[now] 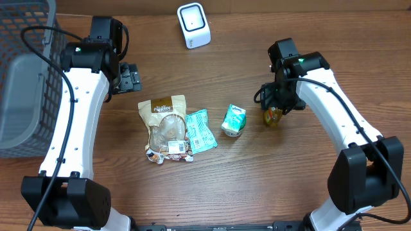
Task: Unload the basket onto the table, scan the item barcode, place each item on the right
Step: 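Close the right gripper on the Vim bottle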
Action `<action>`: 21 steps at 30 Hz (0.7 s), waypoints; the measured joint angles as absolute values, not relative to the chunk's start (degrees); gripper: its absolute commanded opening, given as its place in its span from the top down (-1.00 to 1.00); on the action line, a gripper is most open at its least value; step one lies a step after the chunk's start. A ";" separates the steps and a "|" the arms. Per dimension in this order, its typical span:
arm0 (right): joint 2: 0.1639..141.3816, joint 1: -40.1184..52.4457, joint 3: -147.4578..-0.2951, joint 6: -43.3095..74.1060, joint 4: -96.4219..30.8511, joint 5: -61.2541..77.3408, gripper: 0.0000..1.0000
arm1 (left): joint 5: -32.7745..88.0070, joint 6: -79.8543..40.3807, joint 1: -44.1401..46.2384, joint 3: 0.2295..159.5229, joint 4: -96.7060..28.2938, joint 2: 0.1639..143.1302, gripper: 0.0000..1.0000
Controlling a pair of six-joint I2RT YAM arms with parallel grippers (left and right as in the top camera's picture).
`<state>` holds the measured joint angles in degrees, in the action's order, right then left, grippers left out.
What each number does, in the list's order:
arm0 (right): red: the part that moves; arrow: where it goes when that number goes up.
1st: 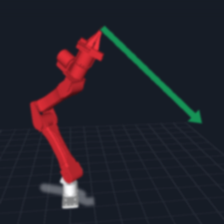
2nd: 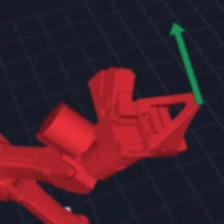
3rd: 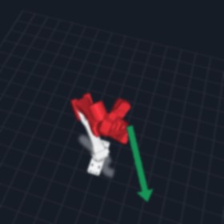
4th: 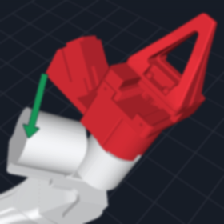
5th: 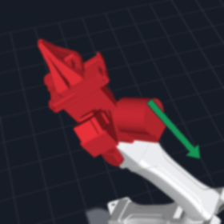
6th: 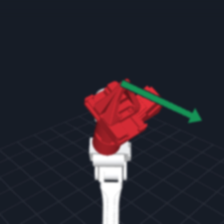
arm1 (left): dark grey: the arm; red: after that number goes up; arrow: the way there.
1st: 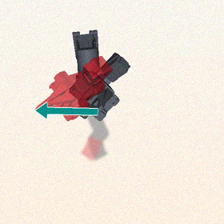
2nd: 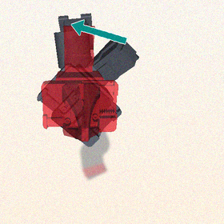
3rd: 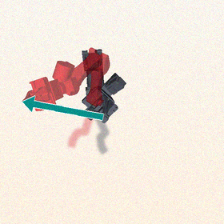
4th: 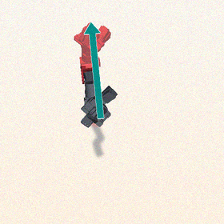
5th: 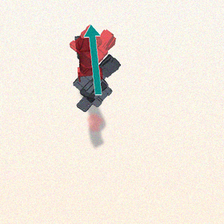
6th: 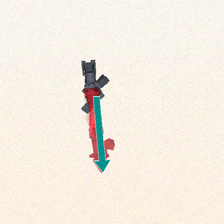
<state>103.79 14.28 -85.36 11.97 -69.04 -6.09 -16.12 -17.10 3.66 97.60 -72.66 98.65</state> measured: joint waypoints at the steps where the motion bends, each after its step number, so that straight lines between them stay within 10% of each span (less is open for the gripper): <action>1: 103.77 14.28 -85.36 11.99 -69.41 -6.48 -0.41 | -16.14 -17.10 3.66 97.60 -72.66 98.65 -0.99; 21: 103.77 14.31 -85.36 12.03 -69.45 -7.55 -0.34 | -16.14 -17.10 3.66 97.60 -72.66 98.65 -0.99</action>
